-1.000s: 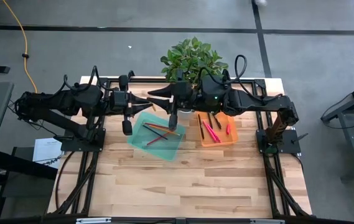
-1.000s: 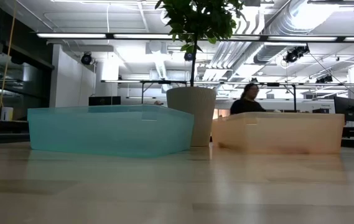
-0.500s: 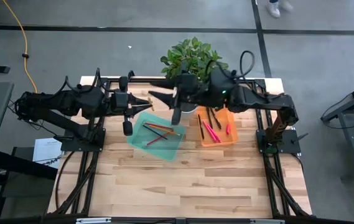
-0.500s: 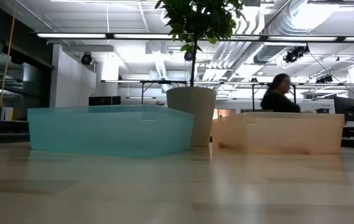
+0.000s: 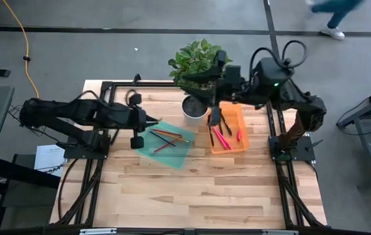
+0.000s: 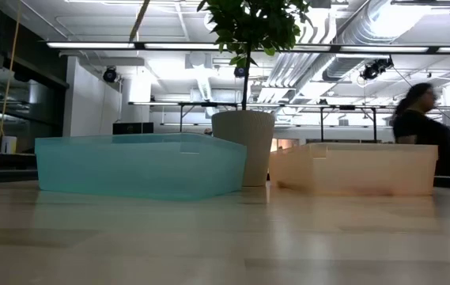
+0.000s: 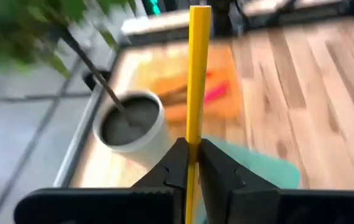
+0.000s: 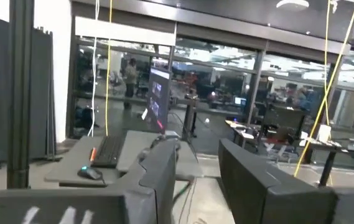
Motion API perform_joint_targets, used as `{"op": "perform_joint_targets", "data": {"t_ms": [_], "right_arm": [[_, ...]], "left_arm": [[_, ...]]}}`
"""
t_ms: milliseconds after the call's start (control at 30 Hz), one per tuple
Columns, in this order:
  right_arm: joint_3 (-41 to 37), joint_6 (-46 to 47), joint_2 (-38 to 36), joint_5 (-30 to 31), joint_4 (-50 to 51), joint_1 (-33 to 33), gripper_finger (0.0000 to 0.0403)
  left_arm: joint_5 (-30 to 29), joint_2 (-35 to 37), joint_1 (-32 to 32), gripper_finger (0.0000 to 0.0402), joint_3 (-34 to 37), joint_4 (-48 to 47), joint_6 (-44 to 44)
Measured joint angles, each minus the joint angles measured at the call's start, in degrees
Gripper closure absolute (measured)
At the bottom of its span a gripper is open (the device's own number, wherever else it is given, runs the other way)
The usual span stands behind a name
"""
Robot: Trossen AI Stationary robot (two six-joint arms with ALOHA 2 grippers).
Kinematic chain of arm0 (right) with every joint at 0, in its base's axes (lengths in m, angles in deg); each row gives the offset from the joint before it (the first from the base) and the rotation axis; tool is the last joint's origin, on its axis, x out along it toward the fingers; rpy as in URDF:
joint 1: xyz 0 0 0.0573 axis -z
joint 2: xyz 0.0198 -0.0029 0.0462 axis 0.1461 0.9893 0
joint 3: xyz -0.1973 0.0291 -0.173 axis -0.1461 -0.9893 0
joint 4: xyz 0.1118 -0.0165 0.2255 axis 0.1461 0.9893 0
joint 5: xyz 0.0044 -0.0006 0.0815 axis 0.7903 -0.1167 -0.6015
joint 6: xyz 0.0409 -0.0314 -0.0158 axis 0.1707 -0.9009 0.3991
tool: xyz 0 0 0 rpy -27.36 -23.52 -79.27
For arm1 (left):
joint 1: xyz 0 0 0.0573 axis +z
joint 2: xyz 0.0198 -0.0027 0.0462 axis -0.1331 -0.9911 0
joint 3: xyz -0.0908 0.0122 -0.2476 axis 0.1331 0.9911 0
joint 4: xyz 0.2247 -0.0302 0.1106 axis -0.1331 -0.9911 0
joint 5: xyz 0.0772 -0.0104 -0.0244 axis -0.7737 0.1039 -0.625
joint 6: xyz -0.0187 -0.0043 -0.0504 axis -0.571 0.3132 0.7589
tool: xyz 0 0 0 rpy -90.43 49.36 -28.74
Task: Sort pens & pencils
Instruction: Put the yellow pencil into the blue bin
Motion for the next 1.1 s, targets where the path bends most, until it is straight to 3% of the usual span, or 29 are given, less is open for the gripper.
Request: {"op": "perform_joint_targets", "data": {"t_ms": [367, 567, 767, 1100], "right_arm": [[0.2, 3.8, -4.7, 0.8, 9.3, 0.0, 0.0288], [0.2, 6.6, -8.5, 3.0, 16.2, -0.1, 0.0288], [0.2, 9.6, -11.5, 5.5, 23.4, -0.1, 0.0288], [0.2, 13.3, -11.7, 6.6, 29.3, -0.1, 0.0288]], "left_arm": [[14.6, -0.5, 8.2, 0.0385, 18.7, 17.3, 3.4], [17.6, -0.4, 10.3, 0.0385, 24.7, 17.9, 4.0], [19.7, -2.1, 11.6, 0.0385, 27.7, 17.1, 3.4], [21.7, -11.4, 11.4, 0.0385, 27.8, 17.3, 0.6]]}}
